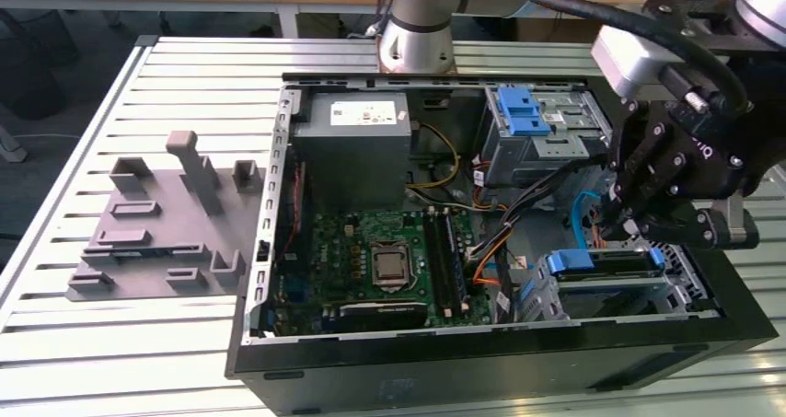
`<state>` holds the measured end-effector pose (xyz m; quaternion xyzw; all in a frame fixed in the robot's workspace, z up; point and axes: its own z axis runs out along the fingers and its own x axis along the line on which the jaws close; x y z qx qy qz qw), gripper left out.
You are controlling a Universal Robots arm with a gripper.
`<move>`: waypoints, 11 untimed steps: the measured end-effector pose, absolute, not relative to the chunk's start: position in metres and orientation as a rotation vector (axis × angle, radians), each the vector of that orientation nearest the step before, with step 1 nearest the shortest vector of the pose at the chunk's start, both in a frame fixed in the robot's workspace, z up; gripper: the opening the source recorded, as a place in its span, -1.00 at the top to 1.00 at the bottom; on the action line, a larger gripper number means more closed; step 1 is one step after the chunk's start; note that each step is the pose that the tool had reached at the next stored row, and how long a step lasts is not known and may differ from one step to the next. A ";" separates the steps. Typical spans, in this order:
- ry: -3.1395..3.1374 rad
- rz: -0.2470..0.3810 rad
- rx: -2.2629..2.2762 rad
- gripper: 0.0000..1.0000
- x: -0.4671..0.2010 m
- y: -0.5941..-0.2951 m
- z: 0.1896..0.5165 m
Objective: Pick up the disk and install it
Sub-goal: 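Insert the disk into the insertion slot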
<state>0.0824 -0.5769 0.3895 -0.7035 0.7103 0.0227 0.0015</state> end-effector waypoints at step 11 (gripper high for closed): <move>2.229 0.071 -2.208 0.79 0.083 -0.577 0.377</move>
